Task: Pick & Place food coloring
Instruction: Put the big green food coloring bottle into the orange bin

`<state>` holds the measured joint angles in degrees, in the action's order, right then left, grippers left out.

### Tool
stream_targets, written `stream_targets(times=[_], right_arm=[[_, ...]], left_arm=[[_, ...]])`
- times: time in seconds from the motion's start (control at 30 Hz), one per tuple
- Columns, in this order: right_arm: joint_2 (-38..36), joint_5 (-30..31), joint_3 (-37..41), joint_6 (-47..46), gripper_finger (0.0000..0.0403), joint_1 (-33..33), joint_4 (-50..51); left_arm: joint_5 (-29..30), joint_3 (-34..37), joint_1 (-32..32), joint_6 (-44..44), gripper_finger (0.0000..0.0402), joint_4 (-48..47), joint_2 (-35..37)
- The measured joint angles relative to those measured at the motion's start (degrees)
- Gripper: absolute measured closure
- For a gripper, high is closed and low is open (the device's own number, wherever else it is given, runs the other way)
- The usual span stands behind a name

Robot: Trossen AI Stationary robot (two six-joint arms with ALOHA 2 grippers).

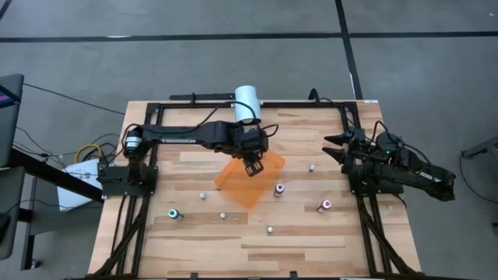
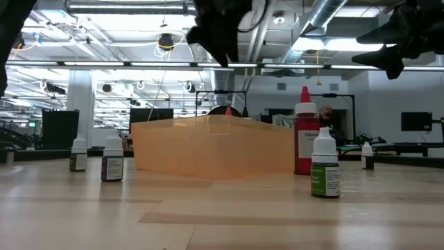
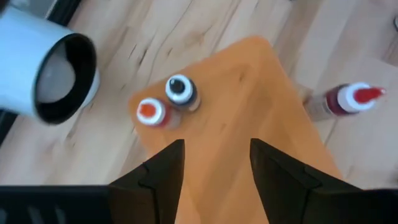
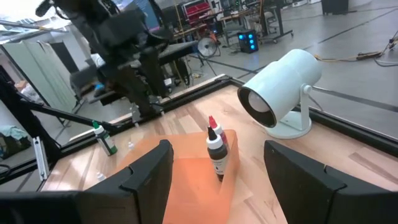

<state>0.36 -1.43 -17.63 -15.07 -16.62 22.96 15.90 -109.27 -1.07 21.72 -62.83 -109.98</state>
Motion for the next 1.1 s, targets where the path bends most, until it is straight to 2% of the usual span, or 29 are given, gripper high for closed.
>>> stream_targets(times=[0.2,0.47,0.63,0.83,0.97,1.1], right_arm=[[0.0,-0.02,0.0,0.0,0.0163,0.0,0.0],[-0.02,-0.09,0.0,-1.46,0.0163,0.04,-0.05],[-0.02,-0.15,0.0,-2.08,0.0163,0.08,-0.08],[0.0,-0.15,0.0,-2.05,0.0163,0.11,-0.56],[0.0,-0.59,0.0,-2.08,0.0163,0.11,-3.19],[0.18,-5.08,0.0,-2.68,0.0163,0.15,-7.59]], left_arm=[[1.88,1.31,0.28,0.98,0.0227,-1.92,0.53],[-1.81,13.66,1.5,3.5,0.0227,7.48,2.47],[-0.51,24.68,3.45,8.16,0.0227,15.19,11.84],[1.1,42.12,7.08,12.98,0.0227,26.78,27.3],[1.73,52.41,11.6,16.66,0.0227,34.58,36.09],[6.8,58.96,17.62,21.11,0.0227,38.7,42.95]])
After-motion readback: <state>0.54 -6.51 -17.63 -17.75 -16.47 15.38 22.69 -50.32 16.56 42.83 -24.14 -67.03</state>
